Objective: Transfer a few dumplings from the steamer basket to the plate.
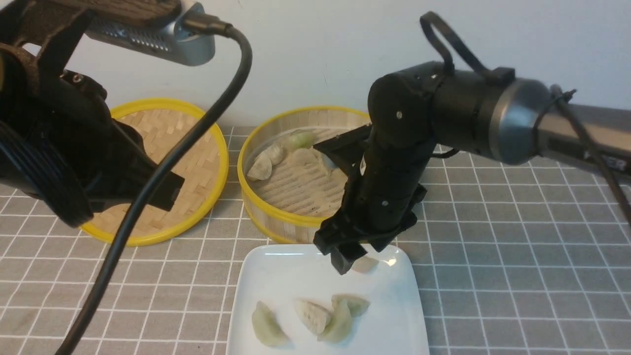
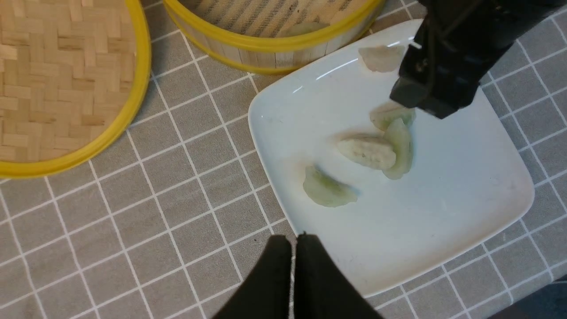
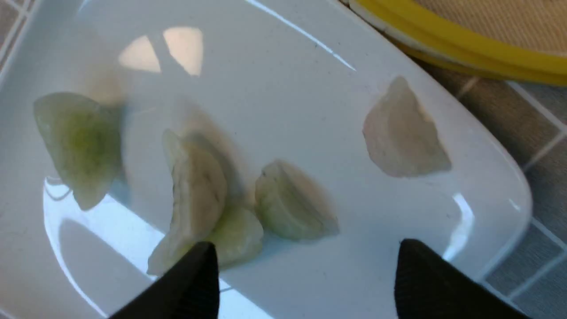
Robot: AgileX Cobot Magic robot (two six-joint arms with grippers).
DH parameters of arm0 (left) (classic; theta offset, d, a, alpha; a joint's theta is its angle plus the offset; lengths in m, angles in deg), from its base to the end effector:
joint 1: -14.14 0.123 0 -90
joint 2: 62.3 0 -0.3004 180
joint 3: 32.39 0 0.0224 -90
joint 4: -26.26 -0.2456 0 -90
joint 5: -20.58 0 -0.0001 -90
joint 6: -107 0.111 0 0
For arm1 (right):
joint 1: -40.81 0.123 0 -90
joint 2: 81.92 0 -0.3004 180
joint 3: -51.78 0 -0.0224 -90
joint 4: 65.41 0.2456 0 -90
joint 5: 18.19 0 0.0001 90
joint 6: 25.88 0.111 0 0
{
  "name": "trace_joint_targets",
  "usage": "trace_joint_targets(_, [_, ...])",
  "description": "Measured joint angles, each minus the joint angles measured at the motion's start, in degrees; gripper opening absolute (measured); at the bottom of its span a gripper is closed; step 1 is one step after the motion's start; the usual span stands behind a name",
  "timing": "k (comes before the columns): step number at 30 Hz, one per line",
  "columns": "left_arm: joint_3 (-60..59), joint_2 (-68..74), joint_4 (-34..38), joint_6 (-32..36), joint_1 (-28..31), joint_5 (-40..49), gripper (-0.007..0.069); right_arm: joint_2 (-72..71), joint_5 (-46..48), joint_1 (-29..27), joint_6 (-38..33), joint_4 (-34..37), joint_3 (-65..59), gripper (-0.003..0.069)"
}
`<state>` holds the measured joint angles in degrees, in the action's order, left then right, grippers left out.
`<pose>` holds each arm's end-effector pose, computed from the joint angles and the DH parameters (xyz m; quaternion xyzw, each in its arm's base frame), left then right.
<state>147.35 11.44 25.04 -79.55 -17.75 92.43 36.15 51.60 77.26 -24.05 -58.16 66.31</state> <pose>0.1778 -0.1080 0.4087 0.2099 0.9325 -0.0866 0.2807 0.3126 0.2473 0.2429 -0.2789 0.9566 0.0762 0.0350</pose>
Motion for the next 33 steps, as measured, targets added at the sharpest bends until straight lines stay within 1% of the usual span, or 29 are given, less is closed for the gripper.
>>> trace_joint_targets(4, [0.0,0.0,0.0,0.79,0.0,0.0,-0.0005,-8.44,0.5,0.0,3.45,-2.87,0.0,0.0236])
trace_joint_targets(5, [0.0,0.0,0.0,0.78,0.0,0.0,-0.0005,-12.08,0.54,0.0,4.71,-3.36,0.0,0.0162])
trace_joint_targets(6, [0.0,0.0,-0.02,0.78,0.0,0.0,-0.0005,-15.35,0.69,0.0,5.76,-3.69,0.0,0.0103])
trace_joint_targets(8, [0.0,0.0,-0.02,0.98,0.0,0.0,-0.0005,-22.85,1.02,0.0,7.84,-3.94,0.0,0.0022])
trace_joint_targets(12, [0.0,0.0,-0.02,0.98,0.0,-0.69,-0.0005,-33.29,0.37,0.0,9.11,-4.16,-1.05,-0.0007])
trace_joint_targets(16, [-0.07,0.0,0.04,0.98,0.0,-2.23,-0.0005,-47.45,-5.25,0.0,10.38,-5.34,-6.2,-0.0013])
trace_joint_targets(21, [-0.64,0.0,0.21,0.98,0.0,-3.56,-0.0005,-66.3,-17.34,0.0,11.2,-9.72,-20.76,-0.0013])
trace_joint_targets(26, [-0.64,0.0,0.26,0.98,0.0,-5.57,-0.0005,-86.06,-31.86,0.0,12.9,-16.0,-38.93,-0.0013])
trace_joint_targets(28, [-0.64,0.0,0.46,0.98,0.0,-6.93,-0.0005,-92.73,-35.56,0.0,14.48,-18.95,-45.07,-0.0013])
trace_joint_targets(33, [-0.64,0.0,2.12,0.98,0.0,-10.76,-0.0005,-103.53,-39.32,0.0,21.08,-23.54,-55.44,-0.0013])
